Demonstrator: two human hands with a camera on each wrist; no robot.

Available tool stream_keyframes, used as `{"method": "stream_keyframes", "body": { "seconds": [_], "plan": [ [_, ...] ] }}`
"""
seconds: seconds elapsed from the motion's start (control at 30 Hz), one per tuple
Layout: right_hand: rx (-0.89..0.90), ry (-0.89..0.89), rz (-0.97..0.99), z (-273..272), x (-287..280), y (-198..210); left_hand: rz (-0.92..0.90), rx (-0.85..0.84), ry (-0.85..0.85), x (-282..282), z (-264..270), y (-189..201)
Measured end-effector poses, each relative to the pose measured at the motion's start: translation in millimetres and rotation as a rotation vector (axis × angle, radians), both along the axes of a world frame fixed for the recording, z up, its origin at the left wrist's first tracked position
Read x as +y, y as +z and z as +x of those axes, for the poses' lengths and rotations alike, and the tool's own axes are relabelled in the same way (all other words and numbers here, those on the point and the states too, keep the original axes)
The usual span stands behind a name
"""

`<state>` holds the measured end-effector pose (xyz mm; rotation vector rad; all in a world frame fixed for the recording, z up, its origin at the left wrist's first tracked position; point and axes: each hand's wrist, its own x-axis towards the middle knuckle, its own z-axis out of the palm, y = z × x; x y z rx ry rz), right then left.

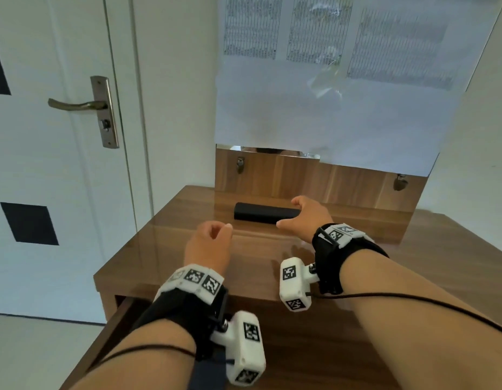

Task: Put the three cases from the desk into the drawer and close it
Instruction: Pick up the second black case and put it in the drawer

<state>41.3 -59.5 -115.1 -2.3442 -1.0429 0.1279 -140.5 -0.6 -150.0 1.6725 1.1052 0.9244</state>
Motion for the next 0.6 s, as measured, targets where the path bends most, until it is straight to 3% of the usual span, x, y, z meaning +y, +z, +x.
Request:
{"method": "stream_keyframes", "body": {
  "seconds": [0.23, 0.37, 0.5, 0.6],
  "plan": [
    [-0.015, 0.022, -0.173, 14.3, 24.3, -6.0, 0.070, -0.024, 0.009, 7.0, 1.2, -6.7],
    [0.075, 0.009, -0.246, 16.9, 28.8, -11.9, 0.083, -0.028, 0.011, 6.9, -0.4, -6.5],
    [-0.111, -0.056, -0.354, 16.1, 30.1, -13.3, 0.048, -0.058, 0.010, 6.6, 1.7, -7.7],
    [-0.154, -0.087, -0.399, 13.8, 30.9, -13.1, 0.064, -0.049, 0.008, 5.1, 1.7, -7.5]
  ]
}}
